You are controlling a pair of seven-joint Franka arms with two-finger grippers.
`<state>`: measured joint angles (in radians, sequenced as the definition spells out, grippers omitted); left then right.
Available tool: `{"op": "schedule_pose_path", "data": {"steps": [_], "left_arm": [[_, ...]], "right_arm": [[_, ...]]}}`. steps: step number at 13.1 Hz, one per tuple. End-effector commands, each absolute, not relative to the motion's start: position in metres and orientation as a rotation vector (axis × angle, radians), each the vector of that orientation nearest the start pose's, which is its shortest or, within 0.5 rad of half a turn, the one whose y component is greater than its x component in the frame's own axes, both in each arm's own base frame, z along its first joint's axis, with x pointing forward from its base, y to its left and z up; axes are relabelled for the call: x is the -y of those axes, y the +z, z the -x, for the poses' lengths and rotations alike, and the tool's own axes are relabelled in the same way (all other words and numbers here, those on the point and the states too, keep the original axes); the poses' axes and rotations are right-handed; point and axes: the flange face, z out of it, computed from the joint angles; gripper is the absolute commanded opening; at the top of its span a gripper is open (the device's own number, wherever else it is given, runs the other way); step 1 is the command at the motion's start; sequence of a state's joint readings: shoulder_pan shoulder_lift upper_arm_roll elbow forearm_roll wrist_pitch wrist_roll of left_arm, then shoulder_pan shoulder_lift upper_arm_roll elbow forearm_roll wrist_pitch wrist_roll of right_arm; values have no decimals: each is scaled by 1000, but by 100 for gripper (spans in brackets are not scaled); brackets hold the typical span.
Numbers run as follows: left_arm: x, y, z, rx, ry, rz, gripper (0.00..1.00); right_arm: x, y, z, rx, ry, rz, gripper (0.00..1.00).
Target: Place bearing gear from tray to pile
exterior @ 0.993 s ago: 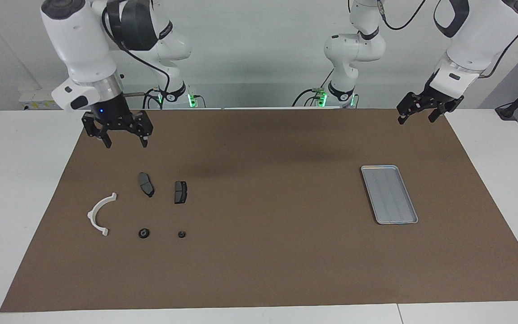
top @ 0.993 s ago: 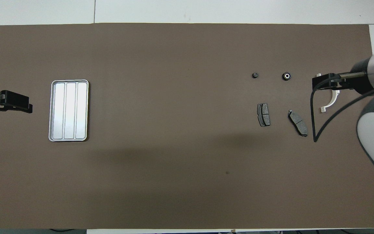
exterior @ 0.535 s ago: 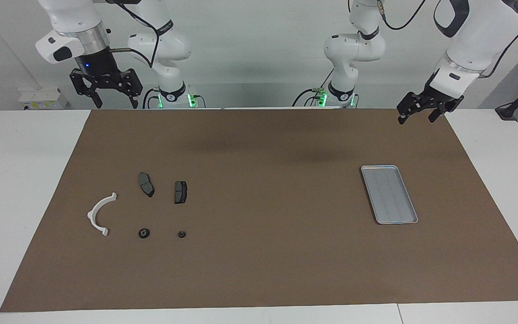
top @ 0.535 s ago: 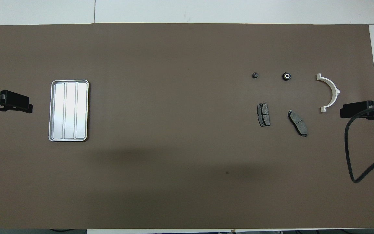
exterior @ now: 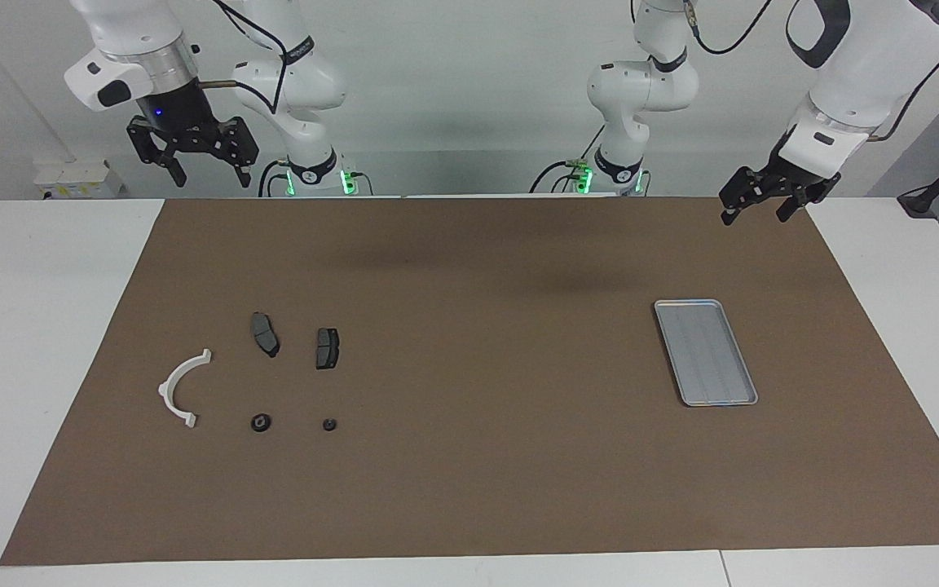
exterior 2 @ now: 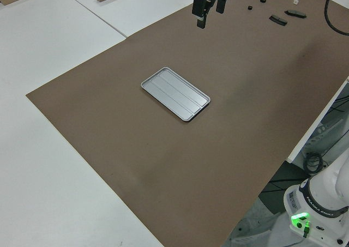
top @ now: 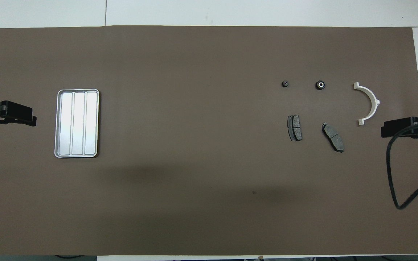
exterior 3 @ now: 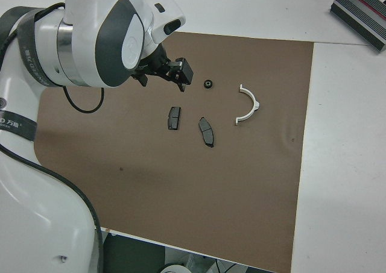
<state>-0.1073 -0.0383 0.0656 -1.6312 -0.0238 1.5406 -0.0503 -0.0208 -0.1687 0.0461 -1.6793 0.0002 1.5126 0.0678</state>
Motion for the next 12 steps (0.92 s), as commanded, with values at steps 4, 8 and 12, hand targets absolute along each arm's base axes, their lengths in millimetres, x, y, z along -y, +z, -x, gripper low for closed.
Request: {"op": "schedule_pose_path", "data": {"steps": [4,8,12], "left_arm": [[24,617,-533,-8,69,3150,100],[24,617,-533,-8,69,3150,100],[24,617,-533,-8,69,3150,100]], "right_arm": [[-15,656,-493,-6,23,3128,100],[-18,661,-502,-10,-94,3128,100],[-17,661,-504,-7,-100,3132,100]]}}
